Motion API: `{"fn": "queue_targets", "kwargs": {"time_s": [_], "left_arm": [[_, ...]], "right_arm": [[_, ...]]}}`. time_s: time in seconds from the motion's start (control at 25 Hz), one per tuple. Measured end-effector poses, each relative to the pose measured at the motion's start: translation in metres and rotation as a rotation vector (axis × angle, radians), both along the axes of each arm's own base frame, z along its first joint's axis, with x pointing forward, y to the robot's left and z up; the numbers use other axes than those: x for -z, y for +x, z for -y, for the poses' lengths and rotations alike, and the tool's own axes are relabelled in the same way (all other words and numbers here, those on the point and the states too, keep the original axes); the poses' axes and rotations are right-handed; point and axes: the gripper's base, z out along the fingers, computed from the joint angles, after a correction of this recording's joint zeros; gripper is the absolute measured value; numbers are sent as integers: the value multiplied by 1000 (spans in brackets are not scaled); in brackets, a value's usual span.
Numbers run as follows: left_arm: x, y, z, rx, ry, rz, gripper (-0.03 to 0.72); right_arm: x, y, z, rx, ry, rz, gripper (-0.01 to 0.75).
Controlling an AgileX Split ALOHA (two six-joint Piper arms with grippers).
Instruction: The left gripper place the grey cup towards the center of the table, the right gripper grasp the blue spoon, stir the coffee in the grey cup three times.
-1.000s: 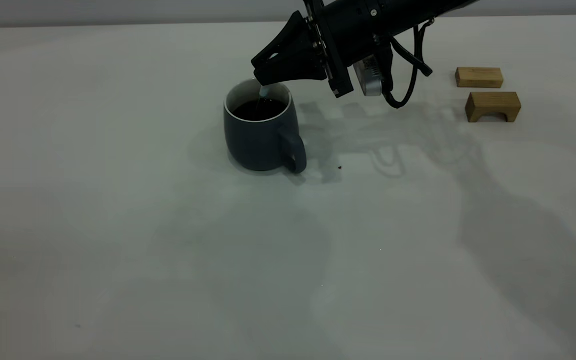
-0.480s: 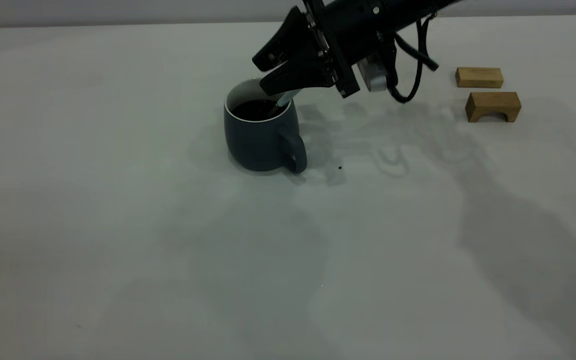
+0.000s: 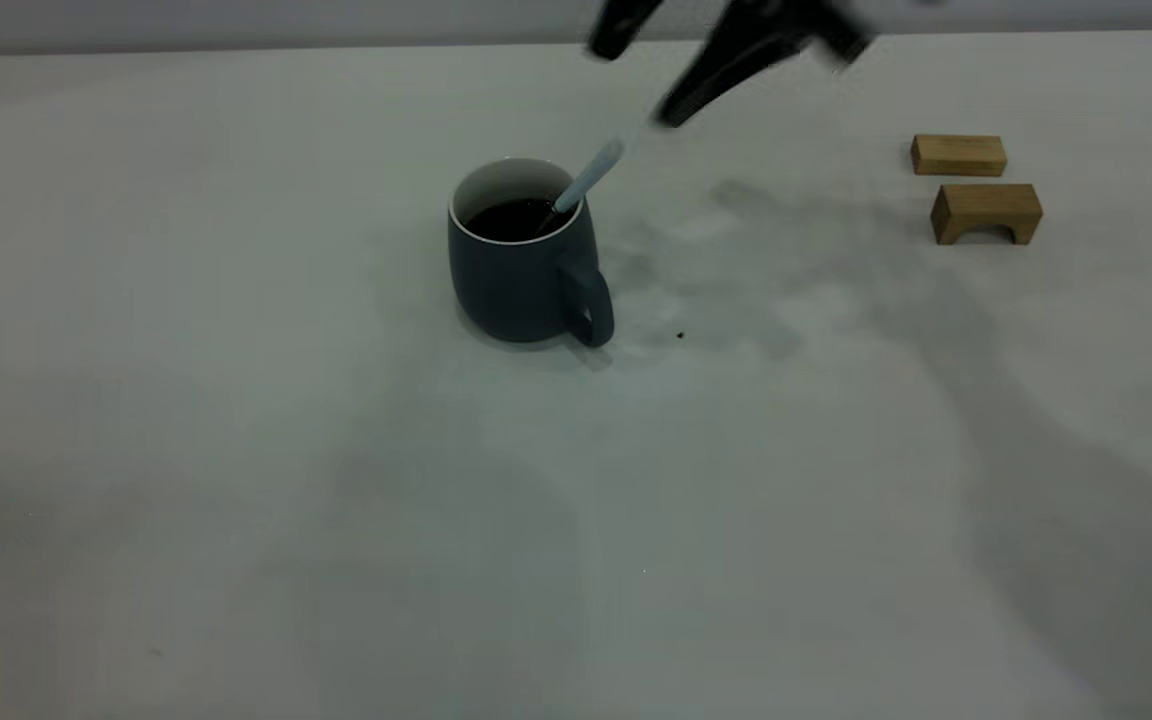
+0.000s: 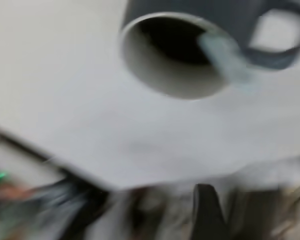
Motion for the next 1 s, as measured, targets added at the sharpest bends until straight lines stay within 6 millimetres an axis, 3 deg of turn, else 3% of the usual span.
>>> {"fn": "queue_targets", "kwargs": {"time_s": [0.44,0.76,0.88,1.0], "left_arm": [[0,0,0,0,0,0,587],[0,0,0,0,0,0,587],[0,0,0,0,0,0,587],[0,0,0,0,0,0,587]], "right_arm": [[-132,-28,58,-220,-520,431,373],[-239,-81,81,-550,-627,831,269],[-263,-107,88,-617,-646,919,240],[-265,-143,98,-685,-656,933,231]]}}
